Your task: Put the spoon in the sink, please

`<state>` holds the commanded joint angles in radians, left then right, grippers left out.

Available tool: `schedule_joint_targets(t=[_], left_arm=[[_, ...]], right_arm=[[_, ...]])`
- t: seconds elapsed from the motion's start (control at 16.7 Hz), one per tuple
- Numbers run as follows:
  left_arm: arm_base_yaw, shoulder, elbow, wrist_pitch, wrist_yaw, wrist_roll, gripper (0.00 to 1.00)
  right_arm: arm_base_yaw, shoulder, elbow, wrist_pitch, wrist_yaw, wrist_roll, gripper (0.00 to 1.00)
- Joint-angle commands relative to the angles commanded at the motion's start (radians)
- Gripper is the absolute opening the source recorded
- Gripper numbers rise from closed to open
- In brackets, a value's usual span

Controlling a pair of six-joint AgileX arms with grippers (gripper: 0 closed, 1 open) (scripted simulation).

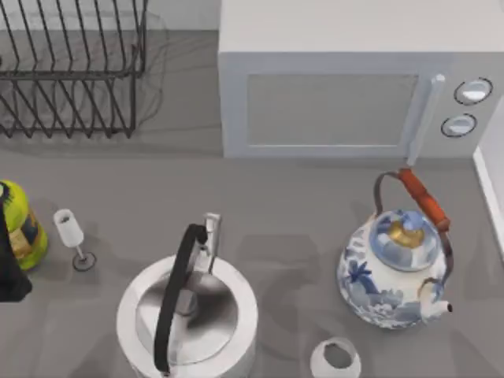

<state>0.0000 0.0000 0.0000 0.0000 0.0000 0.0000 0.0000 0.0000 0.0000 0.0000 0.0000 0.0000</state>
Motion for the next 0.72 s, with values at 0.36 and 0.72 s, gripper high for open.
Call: schedule_joint_targets(t=[0.36, 0.72], left_arm=[[0.000, 0.000, 0.000, 0.000, 0.000, 0.000, 1.00], [0.000, 0.000, 0.000, 0.000, 0.000, 0.000, 1.00]], right_arm=[[-0.058, 0.108, 0.097, -0.097, -0.001, -0.018, 1.00], [-0.240, 0.584, 0.394, -0.439, -0.014, -0.074, 1.00]])
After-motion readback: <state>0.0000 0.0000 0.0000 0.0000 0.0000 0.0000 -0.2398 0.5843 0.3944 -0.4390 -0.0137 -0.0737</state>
